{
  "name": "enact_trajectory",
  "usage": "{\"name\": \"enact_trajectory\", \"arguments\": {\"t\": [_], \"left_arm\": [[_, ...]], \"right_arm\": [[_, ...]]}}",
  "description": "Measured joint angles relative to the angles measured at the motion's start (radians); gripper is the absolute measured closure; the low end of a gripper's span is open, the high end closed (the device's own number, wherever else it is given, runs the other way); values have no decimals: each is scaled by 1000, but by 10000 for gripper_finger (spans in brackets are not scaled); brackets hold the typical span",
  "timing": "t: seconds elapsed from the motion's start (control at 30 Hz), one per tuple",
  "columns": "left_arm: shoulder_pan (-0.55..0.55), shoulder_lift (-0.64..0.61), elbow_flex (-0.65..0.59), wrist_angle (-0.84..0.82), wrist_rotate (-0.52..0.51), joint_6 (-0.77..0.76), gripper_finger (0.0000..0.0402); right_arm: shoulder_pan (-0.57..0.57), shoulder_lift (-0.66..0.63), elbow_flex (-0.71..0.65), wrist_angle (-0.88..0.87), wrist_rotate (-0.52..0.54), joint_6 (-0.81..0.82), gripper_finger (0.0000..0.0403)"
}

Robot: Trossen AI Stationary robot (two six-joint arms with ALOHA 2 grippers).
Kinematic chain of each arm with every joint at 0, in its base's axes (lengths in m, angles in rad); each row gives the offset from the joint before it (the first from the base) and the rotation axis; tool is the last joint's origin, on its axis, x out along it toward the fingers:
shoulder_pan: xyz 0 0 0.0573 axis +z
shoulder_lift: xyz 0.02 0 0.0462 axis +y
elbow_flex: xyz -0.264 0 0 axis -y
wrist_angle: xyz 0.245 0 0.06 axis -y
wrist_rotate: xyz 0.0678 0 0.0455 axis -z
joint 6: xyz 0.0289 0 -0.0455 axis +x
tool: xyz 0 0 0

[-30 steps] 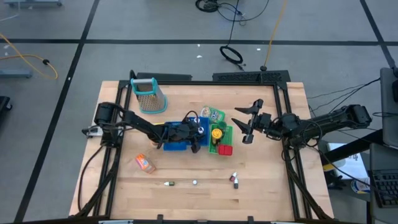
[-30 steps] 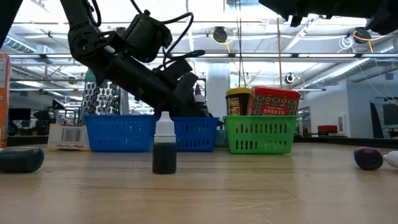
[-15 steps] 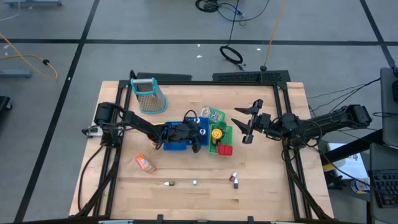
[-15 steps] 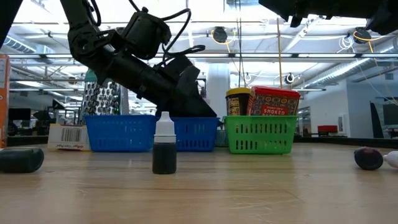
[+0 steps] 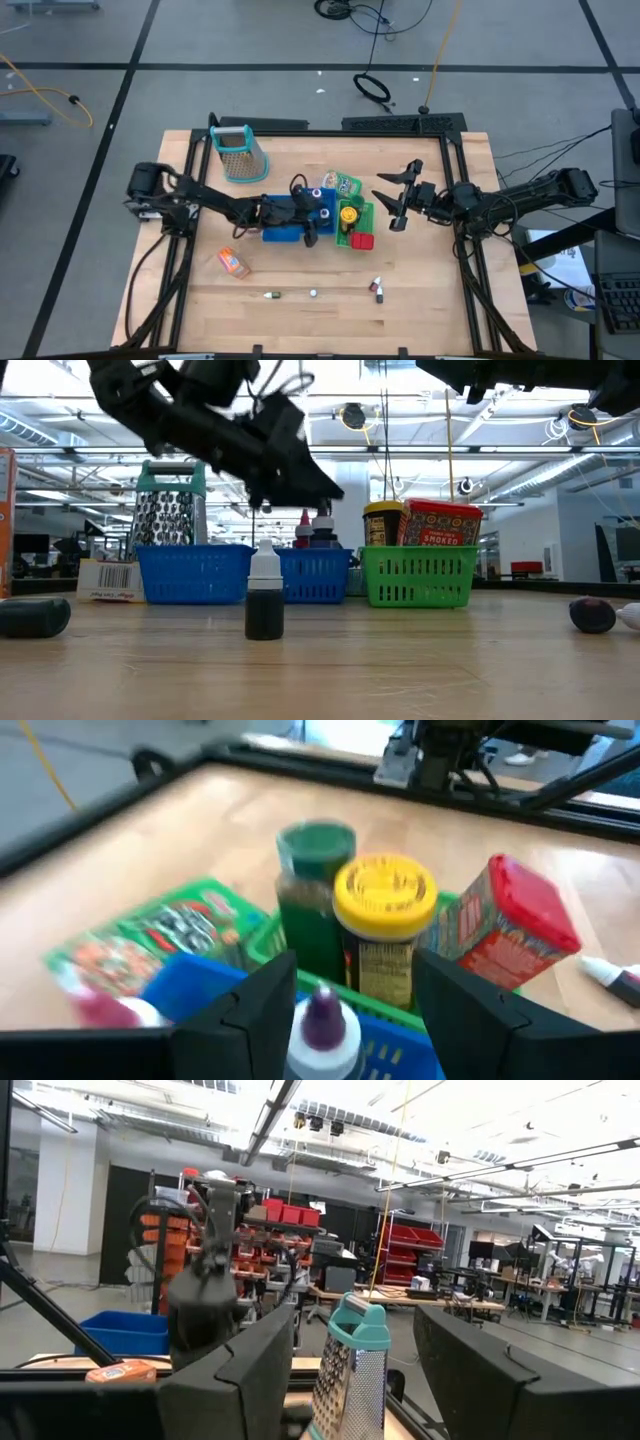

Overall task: Pick & Place Kitchen Items
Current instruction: Put the small white food coloring bottle into the right blue bin

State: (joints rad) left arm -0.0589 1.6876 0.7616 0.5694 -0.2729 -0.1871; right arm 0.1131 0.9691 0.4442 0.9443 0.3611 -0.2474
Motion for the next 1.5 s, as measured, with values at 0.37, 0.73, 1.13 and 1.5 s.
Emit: {"name": "enact_trajectory", "arguments": {"t": [0.37,0.73,1.13,1.5], "left_arm": [[-100,-271,0,-328,14,68,199],[-361,-283,0,-450,102,42,199],[-470,-69,0,-263,2,-55,199],[-466,114,0,-126,28,-95,199]], "right_arm": [[0,0,0,0,0,0,202],[0,0,0,9,1,3,202],[0,0,0,9,1,32,202],[0,0,0,16,0,45,202]]}}
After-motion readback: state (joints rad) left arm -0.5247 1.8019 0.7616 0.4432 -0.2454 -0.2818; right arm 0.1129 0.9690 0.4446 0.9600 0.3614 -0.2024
